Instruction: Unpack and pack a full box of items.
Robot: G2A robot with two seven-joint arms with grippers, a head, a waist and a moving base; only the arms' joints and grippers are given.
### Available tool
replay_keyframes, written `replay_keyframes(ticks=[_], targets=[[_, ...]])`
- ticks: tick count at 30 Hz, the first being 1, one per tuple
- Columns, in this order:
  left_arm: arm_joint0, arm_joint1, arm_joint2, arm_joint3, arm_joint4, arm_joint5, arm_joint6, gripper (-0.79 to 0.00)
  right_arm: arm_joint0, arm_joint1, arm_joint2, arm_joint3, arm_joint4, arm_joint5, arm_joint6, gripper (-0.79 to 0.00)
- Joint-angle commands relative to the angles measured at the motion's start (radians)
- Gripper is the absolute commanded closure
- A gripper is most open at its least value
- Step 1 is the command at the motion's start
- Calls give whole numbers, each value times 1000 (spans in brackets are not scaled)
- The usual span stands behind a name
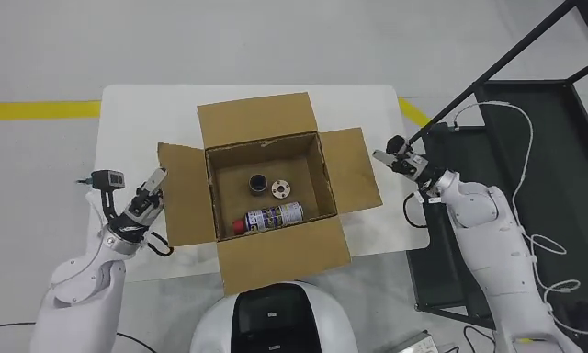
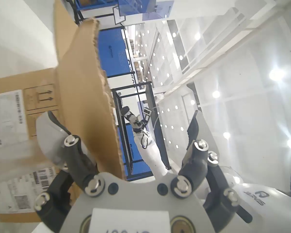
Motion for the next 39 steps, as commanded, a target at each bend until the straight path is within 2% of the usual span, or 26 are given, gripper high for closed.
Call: replay_keyframes(ticks=[1,6,9,19,31,36,39], targets=[[5,1,5,-35,-14,3,-11,-785,6,0,-16,28,18,13,31,-785],[-2,2,33,-94,-23,18,-34,-785,24,0,-58,77,77,22,115,-785],[-18,1,60,-101,-5,31,-38,-785,39,1,-72,92,52,15,127,-785],[-101,-6,158,9,62,28,11,-785,60,6,-126,88,101,-90,225,-785],[-133,-6,196,43,135,3,53,-785,-5,34,-107,-160,194,-167,296,-785],[-135,-5,203,42,151,-4,67,-785,2,38,-158,-250,246,-175,329,-785],[-133,-4,203,40,153,-7,71,-785,31,37,-201,-283,193,-152,356,-785]])
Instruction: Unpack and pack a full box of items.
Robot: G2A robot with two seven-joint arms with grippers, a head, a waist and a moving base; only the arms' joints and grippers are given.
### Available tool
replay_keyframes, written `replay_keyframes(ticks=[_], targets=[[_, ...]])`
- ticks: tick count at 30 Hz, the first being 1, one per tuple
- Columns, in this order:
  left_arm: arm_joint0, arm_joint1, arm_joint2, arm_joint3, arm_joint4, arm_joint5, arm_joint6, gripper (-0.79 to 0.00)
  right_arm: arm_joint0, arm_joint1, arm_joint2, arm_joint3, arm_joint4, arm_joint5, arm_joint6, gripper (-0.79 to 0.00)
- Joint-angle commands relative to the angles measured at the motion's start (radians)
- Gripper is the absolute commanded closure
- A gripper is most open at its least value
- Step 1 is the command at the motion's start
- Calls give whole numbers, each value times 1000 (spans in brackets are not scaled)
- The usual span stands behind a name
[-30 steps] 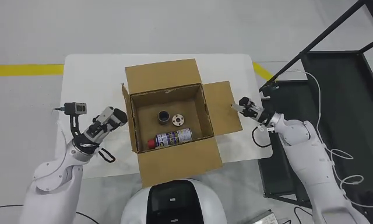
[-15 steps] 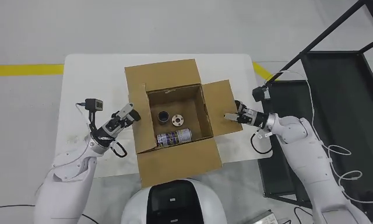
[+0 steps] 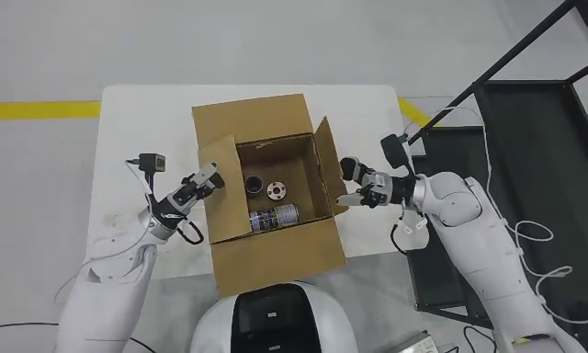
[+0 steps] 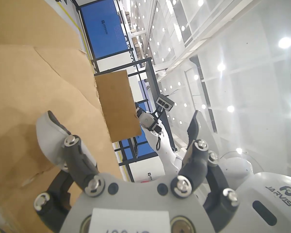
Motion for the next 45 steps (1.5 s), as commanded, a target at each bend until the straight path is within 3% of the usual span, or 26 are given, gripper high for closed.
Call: replay_keyframes(ticks=[1,13,30,37,43,45], targets=[[2,1,-1,-1,1,-2,3,-785,17,-4,-36,-19,-31,11,-7,-785],[18,8,-14,-2,-18,-2,-1,-785,163,-44,-263,25,-284,122,-47,-785],[-15,23,2,12,165,48,-30,-785,232,-51,-333,51,-443,206,-47,-785],[-12,27,0,-2,171,56,-26,-785,227,-45,-319,43,-349,164,-76,-785],[12,27,-52,-36,-55,22,2,-785,170,-15,-228,30,-114,77,-56,-785],[22,29,-80,-46,-111,19,3,-785,142,1,-207,26,-9,64,18,-785]])
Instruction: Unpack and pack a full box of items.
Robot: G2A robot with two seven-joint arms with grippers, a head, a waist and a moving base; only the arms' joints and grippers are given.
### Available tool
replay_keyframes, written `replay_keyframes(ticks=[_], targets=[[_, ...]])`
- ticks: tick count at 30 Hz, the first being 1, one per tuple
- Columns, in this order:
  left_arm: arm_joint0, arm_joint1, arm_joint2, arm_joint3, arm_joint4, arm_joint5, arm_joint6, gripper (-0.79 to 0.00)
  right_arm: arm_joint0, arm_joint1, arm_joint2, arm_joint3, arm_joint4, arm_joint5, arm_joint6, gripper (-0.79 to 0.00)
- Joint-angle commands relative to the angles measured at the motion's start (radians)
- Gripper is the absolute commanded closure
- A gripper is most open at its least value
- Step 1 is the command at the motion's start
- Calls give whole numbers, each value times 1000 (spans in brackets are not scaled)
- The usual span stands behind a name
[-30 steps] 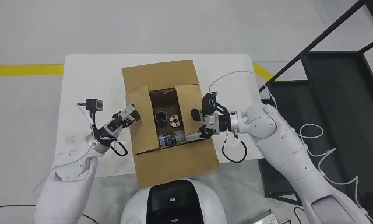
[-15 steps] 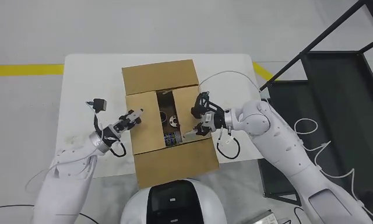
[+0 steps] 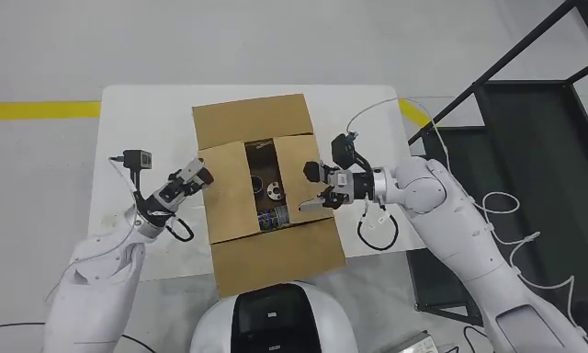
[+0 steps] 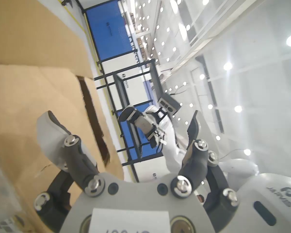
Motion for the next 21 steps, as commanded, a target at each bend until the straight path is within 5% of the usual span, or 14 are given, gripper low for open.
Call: replay_keyframes(ticks=[1,5,9,21], targets=[[9,3,-24,-11,-53,2,-21,-785,-23,17,23,-2,117,-2,90,-785],[18,13,-78,-13,-100,12,-75,-785,-63,57,55,-45,240,81,178,-785],[-1,14,-102,23,-23,-14,6,-785,-77,91,68,-88,274,109,206,-785],[-31,11,-92,62,14,-49,54,-785,-77,91,68,-88,274,109,206,-785]])
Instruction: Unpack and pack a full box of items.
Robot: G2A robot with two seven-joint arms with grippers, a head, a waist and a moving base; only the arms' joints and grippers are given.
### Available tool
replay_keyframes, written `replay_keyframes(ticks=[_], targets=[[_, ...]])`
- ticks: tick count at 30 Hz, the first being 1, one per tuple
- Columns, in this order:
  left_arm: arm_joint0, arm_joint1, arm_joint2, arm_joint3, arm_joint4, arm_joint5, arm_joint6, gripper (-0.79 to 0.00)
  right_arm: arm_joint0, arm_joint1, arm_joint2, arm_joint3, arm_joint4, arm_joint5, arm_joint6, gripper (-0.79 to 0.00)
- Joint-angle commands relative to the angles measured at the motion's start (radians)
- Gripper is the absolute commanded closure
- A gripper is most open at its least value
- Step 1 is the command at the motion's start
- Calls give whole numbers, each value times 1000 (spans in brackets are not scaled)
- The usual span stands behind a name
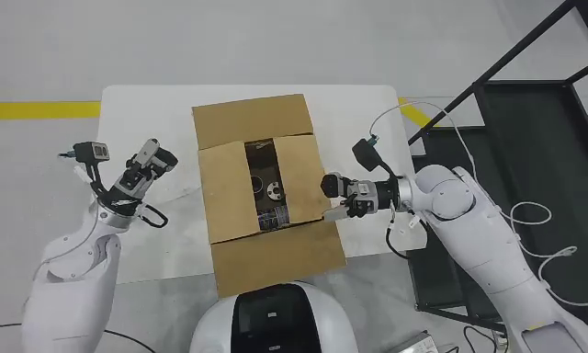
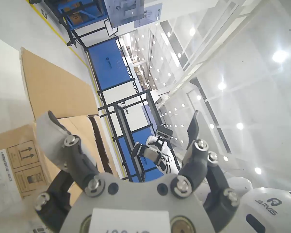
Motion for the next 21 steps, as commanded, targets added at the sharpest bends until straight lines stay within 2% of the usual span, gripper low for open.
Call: replay_keyframes(ticks=[1,5,9,14,21], targets=[[0,0,0,0,0,0,0,-785,0,0,0,0,0,0,0,-785],[0,0,0,0,0,0,0,-785,0,0,0,0,0,0,0,-785],[-31,0,24,23,19,74,-2,-785,-12,6,-24,-10,-17,88,79,-785],[-155,4,40,118,58,82,-59,-785,-52,29,-6,-29,80,186,186,-785],[-312,6,72,309,116,52,-108,-785,-164,71,74,-65,320,301,301,-785]])
